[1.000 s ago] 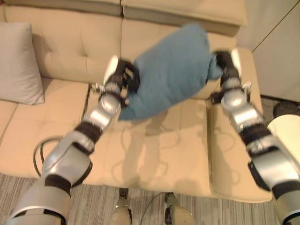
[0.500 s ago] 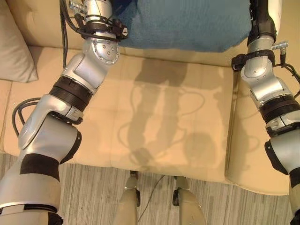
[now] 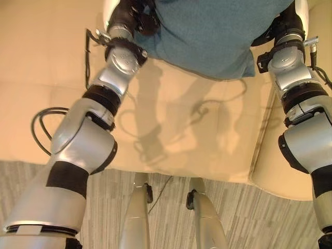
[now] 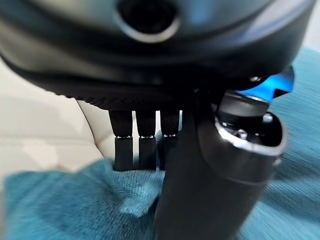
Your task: Pick up all the scattered cushions and arrange them neatly on the sofa.
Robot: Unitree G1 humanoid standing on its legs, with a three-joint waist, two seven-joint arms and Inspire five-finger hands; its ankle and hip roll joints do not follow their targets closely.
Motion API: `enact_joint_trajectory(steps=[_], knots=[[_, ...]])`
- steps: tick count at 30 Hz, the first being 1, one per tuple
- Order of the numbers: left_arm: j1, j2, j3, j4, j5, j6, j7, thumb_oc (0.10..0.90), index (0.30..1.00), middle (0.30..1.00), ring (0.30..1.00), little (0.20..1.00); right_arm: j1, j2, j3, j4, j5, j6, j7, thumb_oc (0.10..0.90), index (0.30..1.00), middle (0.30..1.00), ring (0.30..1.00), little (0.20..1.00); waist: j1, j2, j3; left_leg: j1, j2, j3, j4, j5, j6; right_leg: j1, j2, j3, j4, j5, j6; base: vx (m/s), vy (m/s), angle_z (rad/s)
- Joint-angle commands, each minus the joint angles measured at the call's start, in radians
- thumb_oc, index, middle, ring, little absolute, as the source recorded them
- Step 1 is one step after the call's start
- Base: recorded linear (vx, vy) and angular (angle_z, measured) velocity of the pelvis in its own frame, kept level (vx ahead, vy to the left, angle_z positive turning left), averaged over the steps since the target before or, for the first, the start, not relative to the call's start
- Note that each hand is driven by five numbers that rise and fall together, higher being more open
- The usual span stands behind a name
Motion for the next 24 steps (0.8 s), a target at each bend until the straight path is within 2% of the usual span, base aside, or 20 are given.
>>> enact_joint_trajectory(steps=[1, 5, 8, 10, 12, 17, 19, 24], knots=[[-0.203, 0.023, 0.017, 0.114, -0.074, -0.011, -0.023, 0.8, 0.9, 0.9, 0.9, 0.9, -0.224, -0.015, 0.038, 0.107, 0.033, -0.029, 0.006, 0.8, 0.9, 0.9, 0.9, 0.9, -0.005, 0.059, 0.012, 0.16, -0.003, 0.008, -0.11, -0.089, -0.079, 0.085, -0.061, -0.018, 0.038, -0.136, 0.154, 0.0, 0.0, 0.0], [-0.205, 0.089, 0.044, 0.098, -0.14, -0.013, -0.038, 0.8, 0.9, 0.9, 0.9, 0.9, -0.209, -0.058, 0.011, 0.1, 0.04, -0.024, -0.007, 0.8, 0.9, 0.9, 0.9, 0.9, -0.002, 0.07, 0.014, 0.181, -0.001, 0.01, -0.113, -0.091, -0.079, 0.101, -0.059, -0.02, 0.04, -0.139, 0.152, 0.0, 0.003, -0.01], [-0.195, 0.135, 0.07, 0.06, -0.217, -0.025, -0.054, 0.8, 0.9, 0.9, 0.9, 0.9, -0.171, -0.1, -0.048, 0.045, 0.122, -0.048, -0.02, 0.8, 0.9, 0.9, 0.9, 0.9, 0.002, 0.078, 0.013, 0.212, -0.001, 0.012, -0.116, -0.1, -0.079, 0.12, -0.058, -0.021, 0.041, -0.146, 0.147, -0.01, 0.008, -0.06], [-0.171, 0.176, 0.107, -0.008, -0.358, -0.069, -0.085, 0.8, 0.9, 0.9, 0.9, 0.9, -0.139, -0.129, -0.078, -0.004, 0.189, -0.065, -0.006, 0.8, 0.9, 0.9, 0.9, 0.9, 0.008, 0.088, 0.014, 0.237, -0.002, 0.012, -0.117, -0.105, -0.08, 0.14, -0.056, -0.016, 0.041, -0.155, 0.14, 0.0, 0.001, -0.02], [-0.086, 0.207, 0.195, -0.129, -0.57, -0.118, -0.134, 0.8, 0.9, 0.9, 0.9, 0.9, -0.09, -0.133, -0.1, -0.062, 0.204, -0.065, -0.013, 0.8, 0.9, 0.9, 0.9, 0.9, 0.013, 0.093, 0.016, 0.262, -0.003, 0.015, -0.116, -0.11, -0.081, 0.163, -0.052, -0.011, 0.043, -0.168, 0.134, 0.0, 0.0, 0.0], [-0.02, 0.213, 0.226, -0.137, -0.579, -0.103, -0.127, 0.8, 0.9, 0.9, 0.9, 0.9, 0.006, -0.116, -0.141, -0.125, 0.166, -0.071, -0.035, 0.8, 0.9, 0.9, 0.9, 0.9, 0.011, 0.1, 0.008, 0.306, 0.003, 0.014, -0.115, -0.118, -0.079, 0.197, -0.046, -0.002, 0.055, -0.189, 0.12, 0.0, -0.013, -0.07], [0.016, 0.239, 0.243, -0.135, -0.575, -0.1, -0.124, 0.8, 0.9, 0.9, 0.9, 0.9, 0.044, -0.108, -0.17, -0.155, 0.156, -0.084, -0.057, 0.8, 0.9, 0.9, 0.9, 0.9, 0.012, 0.107, 0.011, 0.323, 0.004, 0.014, -0.115, -0.122, -0.076, 0.205, -0.046, 0.001, 0.063, -0.198, 0.114, 0.0, 0.0, 0.0], [0.163, 0.274, 0.342, -0.144, -0.593, -0.091, -0.138, 0.8, 0.9, 0.9, 0.9, 0.9, 0.182, -0.124, -0.308, -0.243, 0.183, -0.131, -0.09, 0.8, 0.9, 0.9, 0.9, 0.9, 0.009, 0.121, 0.011, 0.363, 0.008, 0.018, -0.114, -0.128, -0.072, 0.234, -0.042, 0.012, 0.068, -0.214, 0.103, 0.01, -0.008, -0.02]])
